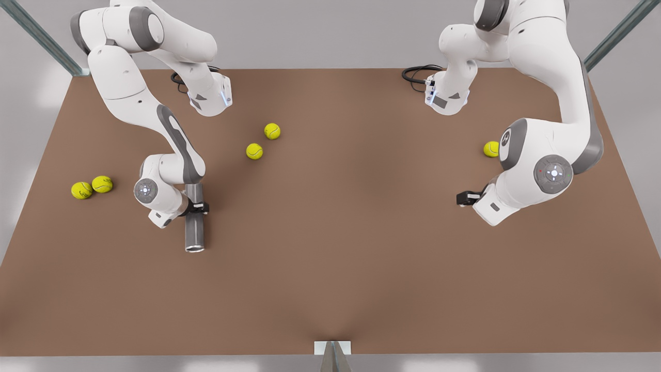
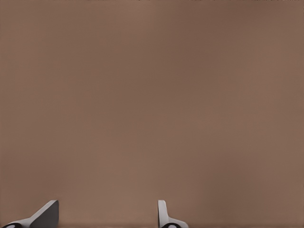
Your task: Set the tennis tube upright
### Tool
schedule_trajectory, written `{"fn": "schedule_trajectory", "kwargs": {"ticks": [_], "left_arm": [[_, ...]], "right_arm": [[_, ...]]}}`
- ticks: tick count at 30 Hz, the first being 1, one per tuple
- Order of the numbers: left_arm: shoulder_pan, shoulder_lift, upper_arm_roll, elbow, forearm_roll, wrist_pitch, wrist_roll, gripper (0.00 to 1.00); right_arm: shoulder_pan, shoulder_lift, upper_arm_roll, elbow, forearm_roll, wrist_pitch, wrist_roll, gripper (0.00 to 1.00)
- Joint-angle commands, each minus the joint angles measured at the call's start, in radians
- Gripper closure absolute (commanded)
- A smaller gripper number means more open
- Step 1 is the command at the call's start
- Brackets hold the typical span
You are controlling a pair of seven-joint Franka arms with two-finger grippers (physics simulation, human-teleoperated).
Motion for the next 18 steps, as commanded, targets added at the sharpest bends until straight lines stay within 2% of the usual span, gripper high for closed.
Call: {"fn": "schedule_trajectory", "kwargs": {"ticks": [1, 18], "left_arm": [[0.0, 0.0, 0.0, 0.0, 0.0, 0.0, 0.0, 0.01], [-0.011, -0.002, -0.002, 0.0, 0.0, -0.002, -0.02, 0.01]], "right_arm": [[0.0, 0.0, 0.0, 0.0, 0.0, 0.0, 0.0, 0.19], [0.003, -0.015, 0.0, -0.002, 0.0, -0.014, -0.006, 0.22]]}}
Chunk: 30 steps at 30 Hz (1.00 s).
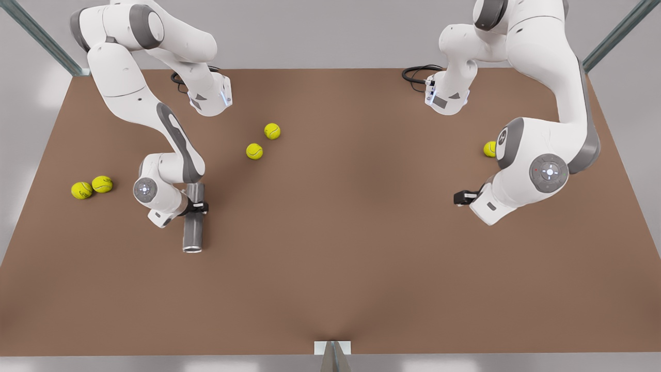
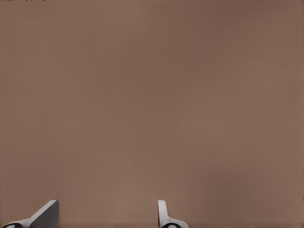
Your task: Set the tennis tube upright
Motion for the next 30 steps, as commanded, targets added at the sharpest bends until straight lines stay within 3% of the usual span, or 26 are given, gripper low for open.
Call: {"fn": "schedule_trajectory", "kwargs": {"ticks": [1, 23, 28, 30], "left_arm": [[0.001, 0.0, -0.001, 0.0, 0.0, 0.0, -0.002, 0.01], [-0.007, 0.0, 0.001, 0.0, 0.002, -0.002, -0.005, 0.01], [-0.007, -0.002, 0.001, 0.005, 0.011, 0.008, -0.005, 0.01], [-0.007, -0.012, -0.004, 0.004, 0.009, -0.002, -0.008, 0.01]], "right_arm": [[0.0, -0.002, 0.001, 0.002, 0.0, 0.0, 0.0, 0.22], [0.0, -0.046, 0.001, 0.0, 0.0, -0.043, -0.002, 0.23], [0.014, -0.155, 0.047, 0.005, 0.0, -0.117, -0.012, 0.23], [0.02, -0.201, 0.112, 0.008, 0.002, -0.129, -0.009, 0.23]]}}
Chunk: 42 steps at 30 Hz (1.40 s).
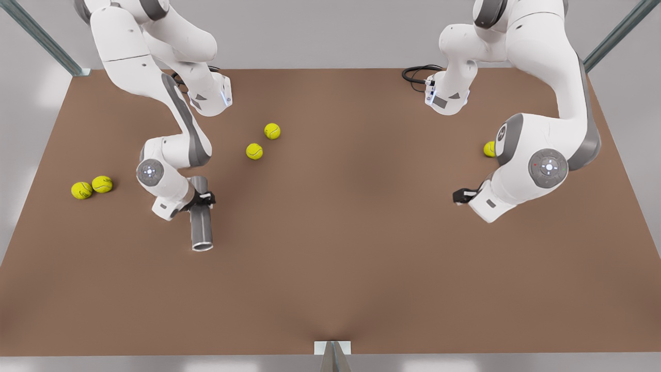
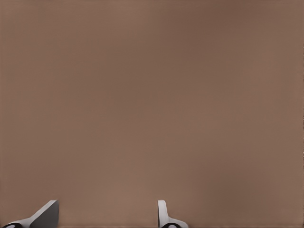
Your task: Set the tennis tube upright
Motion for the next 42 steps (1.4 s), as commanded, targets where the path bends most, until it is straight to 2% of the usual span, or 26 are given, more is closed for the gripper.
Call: {"fn": "schedule_trajectory", "kwargs": {"ticks": [1, 4, 8, 11, 15, 20, 22, 28, 30, 31, 32, 38, 39, 40, 42], "left_arm": [[-0.003, 0.0, 0.0, 0.0, 0.002, -0.002, -0.004, 0.01], [-0.007, 0.0, -0.016, 0.002, -0.002, 0.006, -0.014, 0.01], [-0.01, 0.031, -0.029, -0.003, -0.016, 0.005, -0.015, 0.01], [-0.009, 0.031, -0.031, -0.009, -0.018, 0.009, -0.014, 0.01], [0.005, 0.038, -0.029, 0.0, -0.058, 0.02, -0.003, 0.01], [0.008, 0.058, -0.029, -0.003, -0.113, 0.054, -0.001, 0.01], [0.014, 0.075, -0.028, 0.0, -0.174, 0.064, 0.002, 0.01], [0.091, 0.132, -0.028, 0.0, -0.36, 0.087, 0.074, 0.01], [0.102, 0.185, -0.028, 0.0, -0.508, 0.115, 0.181, 0.01], [0.105, 0.201, -0.028, -0.001, -0.53, 0.135, 0.213, 0.01], [0.106, 0.23, -0.028, 0.002, -0.561, 0.144, 0.272, 0.01], [0.111, 0.261, -0.028, -0.003, -0.624, 0.178, 0.293, 0.01], [0.115, 0.248, -0.025, -0.005, -0.613, 0.172, 0.276, 0.01], [0.137, 0.247, -0.022, 0.0, -0.611, 0.167, 0.264, 0.01], [0.131, 0.198, -0.02, -0.009, -0.605, 0.129, 0.23, 0.01]], "right_arm": [[-0.003, -0.004, 0.007, 0.001, -0.002, -0.001, 0.001, 0.23], [0.023, -0.027, 0.103, 0.007, -0.005, -0.007, 0.006, 0.23], [0.128, -0.023, 0.105, 0.016, -0.018, -0.009, 0.003, 0.23], [0.223, -0.003, 0.105, 0.03, -0.124, 0.002, 0.003, 0.23], [0.345, 0.123, 0.105, 0.156, -0.236, 0.005, 0.001, 0.23], [0.502, 0.342, 0.074, 0.426, -0.316, -0.004, -0.088, 0.23], [0.536, 0.433, 0.071, 0.524, -0.431, 0.008, -0.091, 0.23], [0.569, 0.557, 0.073, 0.631, -0.569, 0.082, -0.195, 0.23], [0.572, 0.583, 0.073, 0.642, -0.611, 0.095, -0.279, 0.23], [0.583, 0.591, 0.073, 0.645, -0.623, 0.095, -0.306, 0.19], [0.585, 0.591, 0.073, 0.645, -0.626, 0.095, -0.313, 0.0], [0.572, 0.573, 0.083, 0.66, -0.629, 0.098, -0.398, 0.0], [0.554, 0.524, 0.099, 0.639, -0.624, 0.089, -0.395, 0.0], [0.462, 0.45, 0.197, 0.584, -0.606, 0.049, -0.392, 0.0], [0.146, 0.344, 0.507, 0.57, -0.536, -0.21, -0.379, 0.0]]}}
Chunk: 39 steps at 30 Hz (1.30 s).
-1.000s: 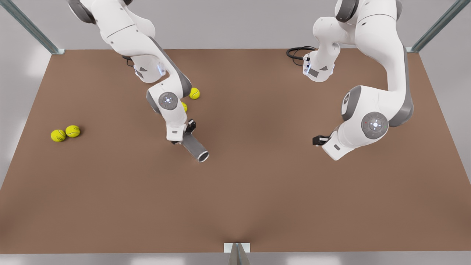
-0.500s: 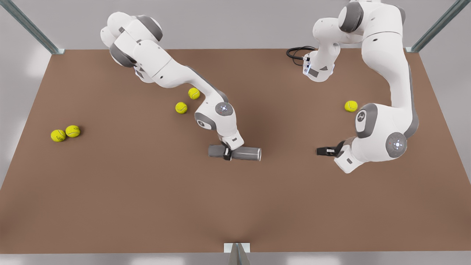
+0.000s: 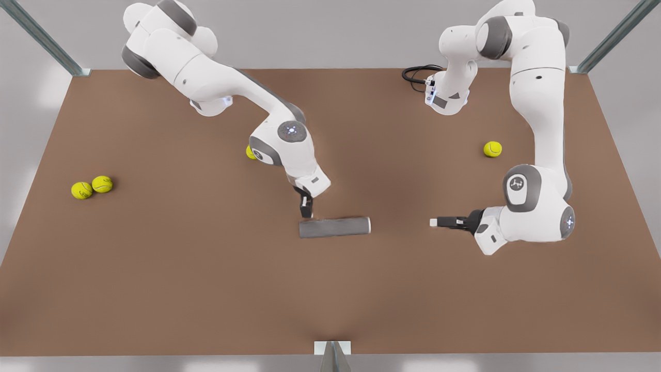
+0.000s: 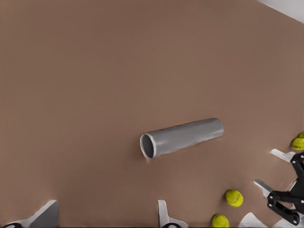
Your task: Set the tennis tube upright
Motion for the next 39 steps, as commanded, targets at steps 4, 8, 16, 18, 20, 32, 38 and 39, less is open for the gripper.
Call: {"fn": "schedule_trajectory", "kwargs": {"ticks": [4, 8, 16, 18, 20, 32, 38, 39], "left_arm": [[-0.053, 0.009, -0.008, -0.007, -0.017, 0.058, -0.049, 0.01], [-0.096, 0.062, -0.089, -0.147, -0.325, 0.289, 0.011, 0.01], [-0.105, 0.217, -0.092, -0.143, -0.543, 0.439, 0.258, 0.01], [-0.108, 0.259, -0.094, -0.124, -0.561, 0.462, 0.302, 0.01], [-0.113, 0.28, -0.109, -0.12, -0.581, 0.491, 0.328, 0.01], [-0.133, 0.323, -0.156, -0.14, -0.678, 0.542, 0.417, 0.01], [-0.145, 0.349, -0.163, -0.127, -0.778, 0.545, 0.457, 0.01], [-0.146, 0.351, -0.163, -0.125, -0.788, 0.545, 0.457, 0.01]], "right_arm": [[-0.242, -0.194, 0.007, 0.012, 0.19, -0.273, 0.335, 0.0], [-0.452, -0.222, 0.007, 0.099, 0.189, -0.353, 0.343, 0.0], [0.148, -0.463, -0.855, 0.063, 0.35, -0.423, 0.277, 0.0], [0.117, -0.44, -0.852, 0.113, 0.422, -0.528, 0.322, 0.0], [0.117, -0.429, -0.85, 0.144, 0.414, -0.565, 0.309, 0.0], [0.114, -0.421, -0.847, 0.153, 0.423, -0.577, 0.311, 0.0], [0.119, -0.408, -0.847, 0.155, 0.423, -0.575, 0.311, 0.0], [0.119, -0.408, -0.847, 0.155, 0.423, -0.575, 0.311, 0.0]]}}
